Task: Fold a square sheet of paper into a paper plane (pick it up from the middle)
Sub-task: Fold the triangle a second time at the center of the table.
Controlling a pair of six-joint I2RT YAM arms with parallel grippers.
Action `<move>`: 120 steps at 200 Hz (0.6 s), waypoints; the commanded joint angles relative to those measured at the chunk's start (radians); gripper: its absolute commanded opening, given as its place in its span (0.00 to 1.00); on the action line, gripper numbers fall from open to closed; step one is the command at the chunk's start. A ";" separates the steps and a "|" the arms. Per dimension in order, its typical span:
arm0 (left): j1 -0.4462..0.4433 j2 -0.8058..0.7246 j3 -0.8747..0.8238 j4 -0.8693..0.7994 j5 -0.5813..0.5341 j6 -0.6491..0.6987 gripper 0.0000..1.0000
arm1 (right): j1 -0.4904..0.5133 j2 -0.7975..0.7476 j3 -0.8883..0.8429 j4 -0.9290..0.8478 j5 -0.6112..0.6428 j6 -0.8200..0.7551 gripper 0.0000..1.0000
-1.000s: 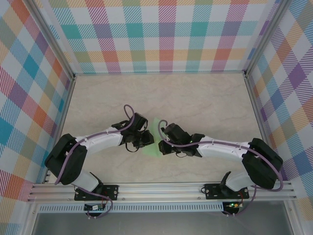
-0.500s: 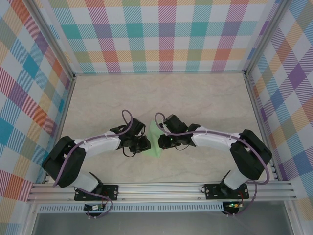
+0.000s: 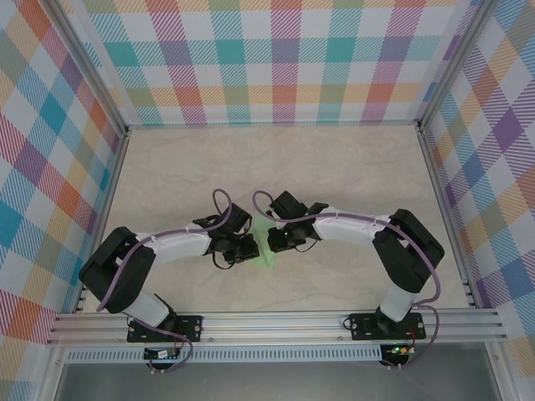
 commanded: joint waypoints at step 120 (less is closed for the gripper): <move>-0.013 -0.002 -0.004 -0.047 -0.051 0.000 0.14 | -0.002 0.099 0.105 -0.090 0.068 -0.107 0.12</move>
